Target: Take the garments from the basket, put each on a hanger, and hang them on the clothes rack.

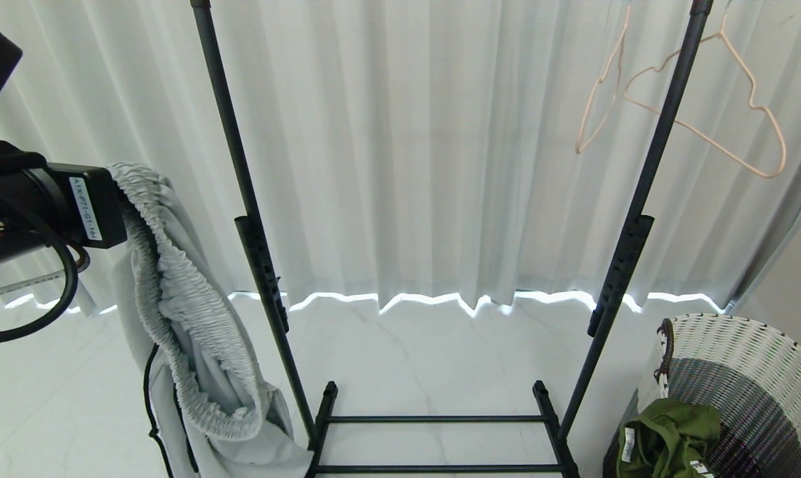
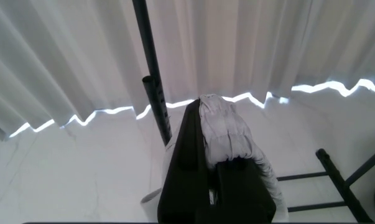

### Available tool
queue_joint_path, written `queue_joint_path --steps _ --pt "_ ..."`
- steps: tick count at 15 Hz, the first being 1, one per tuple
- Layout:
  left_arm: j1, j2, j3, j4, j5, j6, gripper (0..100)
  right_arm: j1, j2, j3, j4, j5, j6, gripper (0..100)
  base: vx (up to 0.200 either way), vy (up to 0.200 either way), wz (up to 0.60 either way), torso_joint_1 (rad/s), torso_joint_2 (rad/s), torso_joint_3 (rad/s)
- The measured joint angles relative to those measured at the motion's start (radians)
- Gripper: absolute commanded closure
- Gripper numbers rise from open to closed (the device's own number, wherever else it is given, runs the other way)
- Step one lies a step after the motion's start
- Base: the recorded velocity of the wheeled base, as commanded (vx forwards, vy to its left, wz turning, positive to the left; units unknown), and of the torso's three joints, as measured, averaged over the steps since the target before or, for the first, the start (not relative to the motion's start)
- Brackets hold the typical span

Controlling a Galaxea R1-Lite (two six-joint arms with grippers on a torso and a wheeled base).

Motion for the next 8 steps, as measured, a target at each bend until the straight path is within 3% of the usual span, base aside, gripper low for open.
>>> queue_joint_path --steps 8 --pt "0.018 -0.004 0.024 0.000 0.000 0.028 100 -0.017 -0.027 0.014 -0.007 0.000 0.006 0 0.000 0.000 0.00 0.001 -0.01 -0.003"
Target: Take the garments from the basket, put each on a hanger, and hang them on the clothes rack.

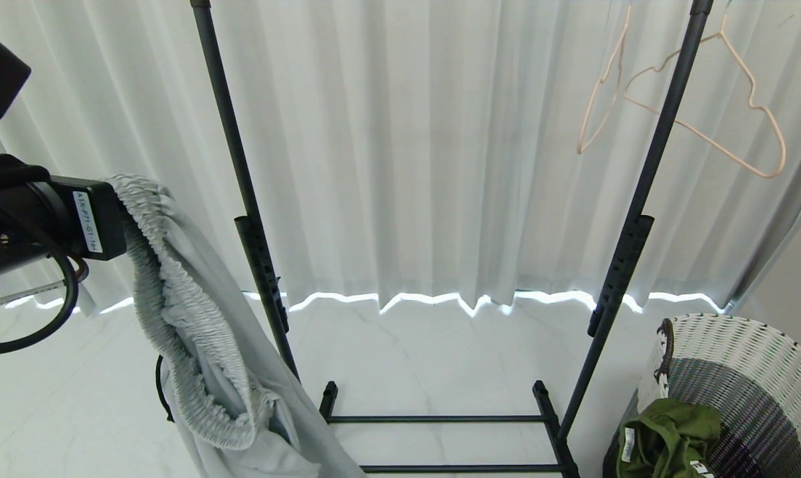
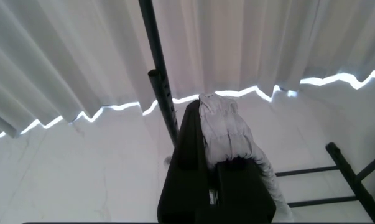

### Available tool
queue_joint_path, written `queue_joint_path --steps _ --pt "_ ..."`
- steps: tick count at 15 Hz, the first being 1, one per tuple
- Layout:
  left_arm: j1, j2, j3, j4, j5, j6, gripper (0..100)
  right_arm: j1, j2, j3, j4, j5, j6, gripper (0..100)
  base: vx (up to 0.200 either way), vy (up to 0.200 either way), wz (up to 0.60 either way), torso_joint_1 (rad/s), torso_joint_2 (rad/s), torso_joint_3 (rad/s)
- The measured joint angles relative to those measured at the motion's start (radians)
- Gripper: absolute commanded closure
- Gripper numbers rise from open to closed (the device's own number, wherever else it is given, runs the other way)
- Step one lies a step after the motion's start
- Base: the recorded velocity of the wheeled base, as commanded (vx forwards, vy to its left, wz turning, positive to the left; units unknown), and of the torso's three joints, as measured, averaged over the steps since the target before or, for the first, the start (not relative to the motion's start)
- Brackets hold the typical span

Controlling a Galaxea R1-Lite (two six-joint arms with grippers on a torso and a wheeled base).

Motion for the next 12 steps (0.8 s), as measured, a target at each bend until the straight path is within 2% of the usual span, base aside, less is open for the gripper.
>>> queue_joint_path --steps 4,12 --pt "0.000 -0.002 0.006 0.000 -0.001 0.004 100 -0.004 -0.006 0.000 0.001 0.000 0.000 0 0.000 0.000 0.00 0.054 -0.25 -0.272" --pt "0.000 0.001 0.020 0.000 -0.004 0.004 100 -0.005 -0.003 -0.001 -0.002 0.005 -0.002 0 0.000 0.000 0.00 0.137 -0.50 -0.319"
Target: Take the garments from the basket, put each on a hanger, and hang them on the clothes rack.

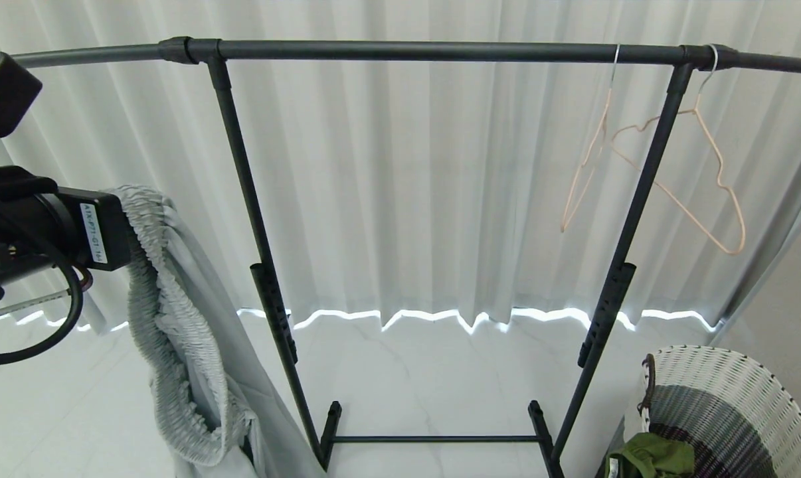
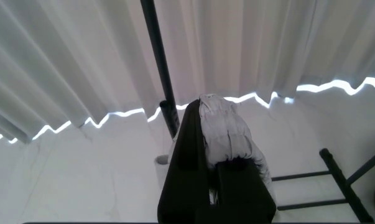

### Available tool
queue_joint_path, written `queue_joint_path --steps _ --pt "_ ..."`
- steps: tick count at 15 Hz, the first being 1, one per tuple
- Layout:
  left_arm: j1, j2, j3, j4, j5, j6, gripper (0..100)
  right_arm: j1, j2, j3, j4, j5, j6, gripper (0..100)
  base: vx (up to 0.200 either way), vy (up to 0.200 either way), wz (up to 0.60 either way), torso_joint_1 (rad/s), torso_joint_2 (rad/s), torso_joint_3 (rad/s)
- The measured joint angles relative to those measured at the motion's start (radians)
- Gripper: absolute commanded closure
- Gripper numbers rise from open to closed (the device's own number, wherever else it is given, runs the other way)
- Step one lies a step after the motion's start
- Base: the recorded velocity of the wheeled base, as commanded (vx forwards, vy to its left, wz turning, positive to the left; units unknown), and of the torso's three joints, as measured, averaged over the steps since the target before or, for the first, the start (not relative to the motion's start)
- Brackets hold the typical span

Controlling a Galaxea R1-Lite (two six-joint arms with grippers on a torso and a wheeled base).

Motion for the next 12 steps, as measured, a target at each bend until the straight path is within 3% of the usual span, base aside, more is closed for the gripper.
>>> queue_joint_path --steps 6,10,12 --pt "-0.002 0.000 0.013 0.000 0.000 0.000 100 0.000 0.003 -0.003 -0.002 0.014 -0.001 0 0.000 0.000 0.00 0.189 -0.48 -0.301" --pt "-0.003 -0.002 0.018 -0.001 0.000 0.010 100 0.000 0.015 -0.015 -0.062 0.149 0.001 0 0.000 0.000 0.00 0.210 -0.50 -0.295" --pt "-0.006 -0.013 0.028 -0.002 -0.001 0.011 100 0.003 0.030 -0.033 -0.060 0.164 0.004 0 0.000 0.000 0.00 0.200 -0.46 -0.259"
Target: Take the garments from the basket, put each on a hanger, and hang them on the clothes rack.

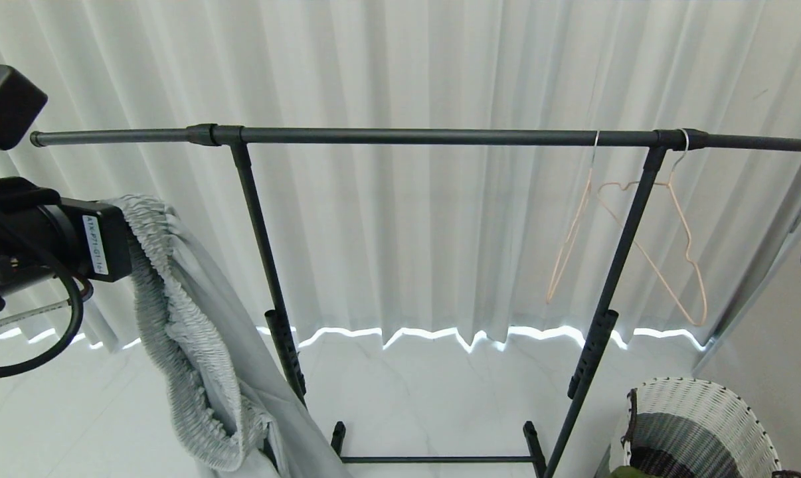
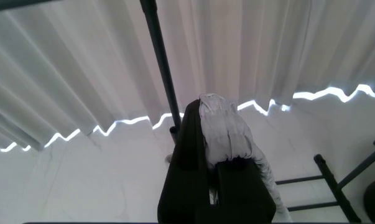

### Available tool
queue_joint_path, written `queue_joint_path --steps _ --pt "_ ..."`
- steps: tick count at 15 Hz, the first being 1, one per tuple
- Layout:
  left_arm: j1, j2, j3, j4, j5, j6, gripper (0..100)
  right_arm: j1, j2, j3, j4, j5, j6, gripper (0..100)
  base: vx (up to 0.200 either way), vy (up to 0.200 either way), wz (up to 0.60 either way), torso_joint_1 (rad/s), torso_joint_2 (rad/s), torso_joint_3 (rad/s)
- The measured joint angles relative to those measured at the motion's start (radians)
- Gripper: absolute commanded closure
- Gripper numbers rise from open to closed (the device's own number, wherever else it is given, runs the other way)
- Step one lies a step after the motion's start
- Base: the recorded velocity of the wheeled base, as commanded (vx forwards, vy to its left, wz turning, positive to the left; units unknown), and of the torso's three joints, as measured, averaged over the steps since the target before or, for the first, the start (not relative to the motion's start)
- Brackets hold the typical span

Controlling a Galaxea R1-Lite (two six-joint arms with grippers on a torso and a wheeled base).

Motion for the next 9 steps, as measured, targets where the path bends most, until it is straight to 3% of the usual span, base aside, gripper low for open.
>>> queue_joint_path --steps 2,4,7,9 --pt "-0.011 -0.025 0.022 0.001 -0.001 0.000 100 0.005 0.031 -0.003 0.017 0.003 0.012 0 0.000 0.000 0.00 0.083 -0.18 -0.103" --pt "-0.013 -0.057 0.034 0.000 -0.001 -0.001 100 0.016 0.069 -0.012 0.031 0.003 0.076 0 0.000 0.000 0.00 0.021 -0.03 -0.021" --pt "-0.015 -0.081 0.036 0.000 -0.002 -0.001 100 0.041 0.103 -0.017 0.046 0.002 0.086 0 0.000 0.000 0.00 0.000 0.00 0.000" --pt "-0.015 -0.083 0.038 0.000 -0.005 0.001 100 0.057 0.116 -0.017 0.070 0.002 0.087 0 0.200 0.000 0.00 0.000 0.00 -0.002"
